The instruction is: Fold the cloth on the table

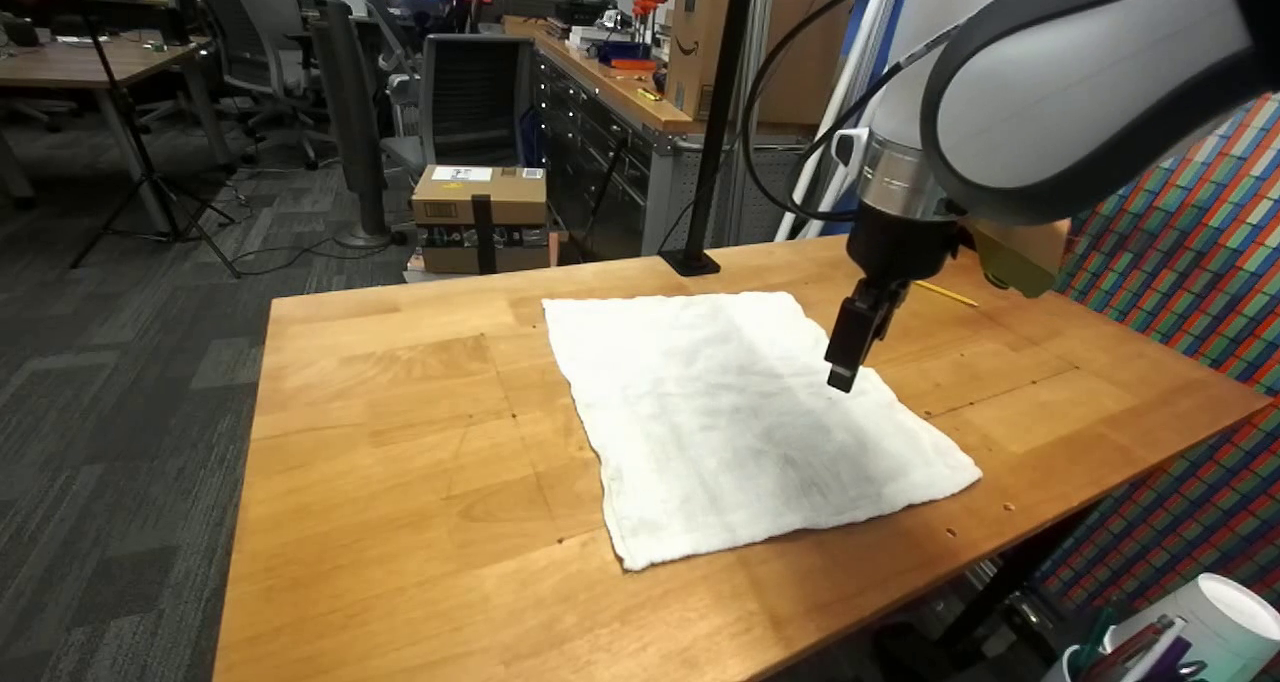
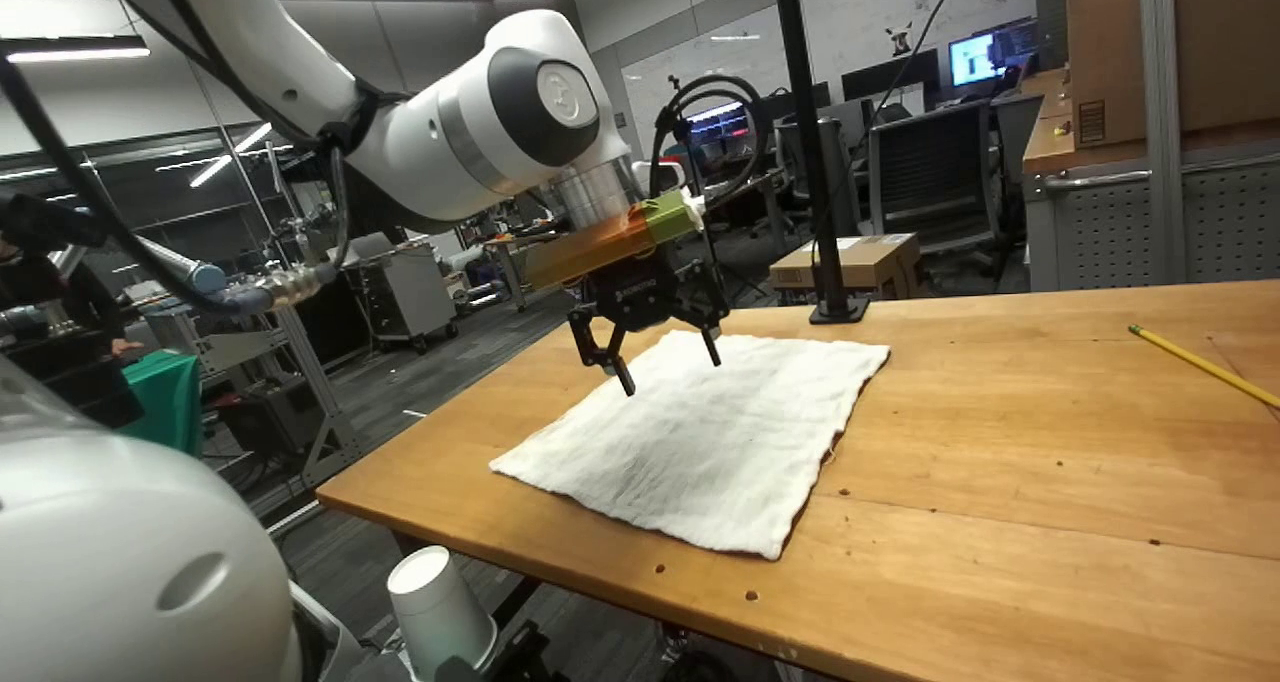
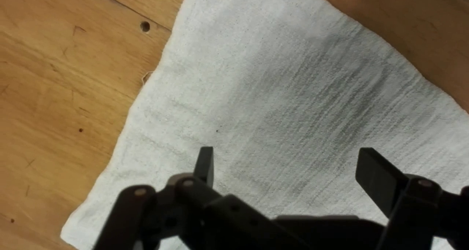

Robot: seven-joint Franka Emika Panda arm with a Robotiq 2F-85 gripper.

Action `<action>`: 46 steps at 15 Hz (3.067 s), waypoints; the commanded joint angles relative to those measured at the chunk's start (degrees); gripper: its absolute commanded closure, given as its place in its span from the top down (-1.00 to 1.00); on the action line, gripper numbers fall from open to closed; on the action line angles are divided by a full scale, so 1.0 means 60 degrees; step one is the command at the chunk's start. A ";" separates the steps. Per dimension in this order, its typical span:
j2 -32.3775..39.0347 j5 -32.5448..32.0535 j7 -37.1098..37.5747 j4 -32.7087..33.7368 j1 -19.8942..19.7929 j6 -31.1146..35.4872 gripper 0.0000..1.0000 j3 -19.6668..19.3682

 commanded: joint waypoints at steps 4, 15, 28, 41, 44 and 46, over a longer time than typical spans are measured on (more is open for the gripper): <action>0.0454 -0.0190 0.0144 0.0447 -0.0430 -0.0271 1.00 -0.0072; -0.0122 -0.0307 0.0909 0.0072 -0.0912 0.0387 1.00 -0.0209; -0.0235 -0.0429 0.1058 -0.0932 -0.1443 0.0423 1.00 -0.0483; 0.0606 -0.0133 0.0791 -0.1018 -0.1668 0.0851 1.00 -0.1237; 0.0950 -0.0143 0.0736 -0.1029 -0.1591 0.1107 1.00 -0.1203; 0.1158 -0.0092 0.0704 -0.1036 -0.1558 0.1264 1.00 -0.1178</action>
